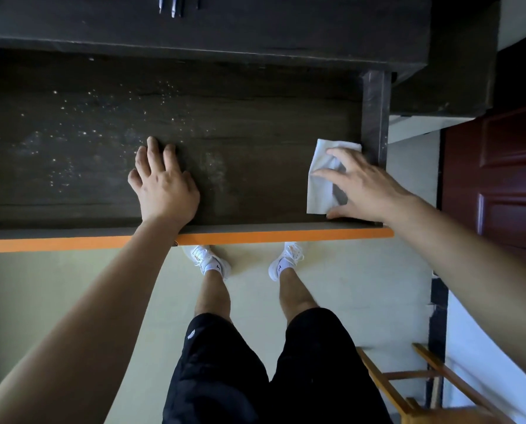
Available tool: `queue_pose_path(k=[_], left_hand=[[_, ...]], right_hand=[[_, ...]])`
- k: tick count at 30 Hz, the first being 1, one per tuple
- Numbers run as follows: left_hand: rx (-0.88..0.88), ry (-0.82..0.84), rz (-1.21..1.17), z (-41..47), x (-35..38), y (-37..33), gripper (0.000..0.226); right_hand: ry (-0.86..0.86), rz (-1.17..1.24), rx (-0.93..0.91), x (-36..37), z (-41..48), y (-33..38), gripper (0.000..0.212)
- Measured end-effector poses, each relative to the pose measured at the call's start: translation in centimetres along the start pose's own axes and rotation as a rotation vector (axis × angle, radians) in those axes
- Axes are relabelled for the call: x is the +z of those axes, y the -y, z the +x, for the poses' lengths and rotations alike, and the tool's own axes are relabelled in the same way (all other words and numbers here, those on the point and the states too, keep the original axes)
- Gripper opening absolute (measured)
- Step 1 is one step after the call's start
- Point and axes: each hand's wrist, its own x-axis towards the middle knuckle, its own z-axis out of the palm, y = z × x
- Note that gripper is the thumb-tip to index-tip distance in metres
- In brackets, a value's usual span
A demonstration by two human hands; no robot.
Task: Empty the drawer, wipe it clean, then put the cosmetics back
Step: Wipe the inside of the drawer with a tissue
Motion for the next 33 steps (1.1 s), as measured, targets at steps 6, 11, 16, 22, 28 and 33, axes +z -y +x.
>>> queue_pose_path(k=[6,11,16,22,28,33], left_hand=[[0.005,-0.007,-0.011,0.0,0.1,0.0,0.058],[0.007,-0.009,-0.016,0.1,0.1,0.0,0.057],[0.014,-0.006,-0.021,0.1,0.1,0.1,0.057],[0.010,-0.001,-0.011,0.0,-0.1,0.1,0.057],[0.036,0.038,-0.062,0.1,-1.2,0.8,0.054],[0.092,0.047,-0.024,0.4,-3.5,6.2,0.046]], right_hand=[[-0.084,0.072,-0.001,1.1,-0.2,1.5,0.075],[-0.165,0.179,0.008,1.8,1.7,5.6,0.074],[-0.159,0.127,0.035,1.2,2.8,7.8,0.074],[-0.162,0.129,0.259,1.9,0.2,2.9,0.075],[-0.158,0.030,-0.043,1.3,3.7,7.5,0.073],[-0.116,-0.100,-0.345,0.6,10.3,17.7,0.070]])
